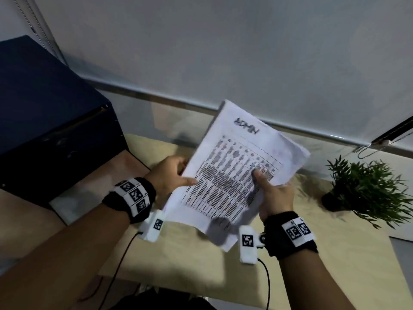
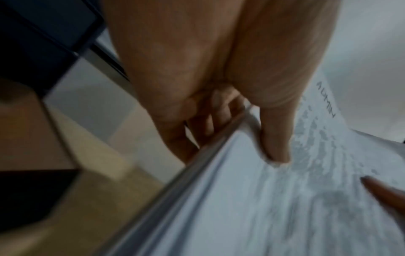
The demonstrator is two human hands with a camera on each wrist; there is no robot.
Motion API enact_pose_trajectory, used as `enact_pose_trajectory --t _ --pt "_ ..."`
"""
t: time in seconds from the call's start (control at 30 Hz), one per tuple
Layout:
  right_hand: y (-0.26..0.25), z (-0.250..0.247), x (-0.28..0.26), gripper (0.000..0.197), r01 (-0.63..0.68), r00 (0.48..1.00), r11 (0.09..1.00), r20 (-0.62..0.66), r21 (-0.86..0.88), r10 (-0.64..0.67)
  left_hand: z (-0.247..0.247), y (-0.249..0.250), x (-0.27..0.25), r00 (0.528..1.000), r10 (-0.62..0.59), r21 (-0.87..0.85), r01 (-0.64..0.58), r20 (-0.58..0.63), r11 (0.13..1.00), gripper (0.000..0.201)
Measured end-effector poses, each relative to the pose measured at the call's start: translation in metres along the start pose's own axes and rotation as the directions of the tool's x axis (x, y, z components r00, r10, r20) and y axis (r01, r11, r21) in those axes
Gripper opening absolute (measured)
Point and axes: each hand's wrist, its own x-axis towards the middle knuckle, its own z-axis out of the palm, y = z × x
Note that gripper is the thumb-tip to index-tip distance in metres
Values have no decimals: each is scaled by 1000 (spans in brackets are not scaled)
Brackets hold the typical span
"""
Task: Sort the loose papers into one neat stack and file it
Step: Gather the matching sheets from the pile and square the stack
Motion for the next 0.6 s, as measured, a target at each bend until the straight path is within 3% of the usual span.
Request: enact_pose_trajectory --t 0.07,0.13,0.17,0.23,0.3,0.37,0.47,0.53,0.6 --pt "16 -15 10 33 -196 973 979 -137 -55 187 -4 -27 -6 989 -126 38 123 81 992 51" --pt "36 -26 16 35 -390 902 914 -246 -108 355 1 -42 -16 975 -217 -61 220 57 974 32" --pt "48 -31 17 32 -469 857 881 -275 -66 436 7 -48 -20 956 -291 -216 289 25 933 26" --pt "75 -39 20 29 -579 770 815 -309 30 558 25 -50 -28 918 -396 -538 344 19 770 31" --pt "103 -45 22 35 -644 718 765 -327 22 614 46 -58 -28 882 -471 -653 363 12 664 27" --pt "126 -52 19 40 -676 707 735 -329 -56 626 66 -70 -26 828 -560 -619 427 -25 659 23" --pt "132 -64 12 66 -682 711 705 -402 -196 577 72 -97 -13 767 -594 -366 494 -243 789 27" --pt "122 -81 17 82 -634 751 718 -452 -288 481 59 -105 -6 772 -565 -220 521 -290 825 32" --pt "115 -103 31 73 -526 830 781 -405 -337 384 41 -108 -3 784 -551 -98 548 -286 831 37"
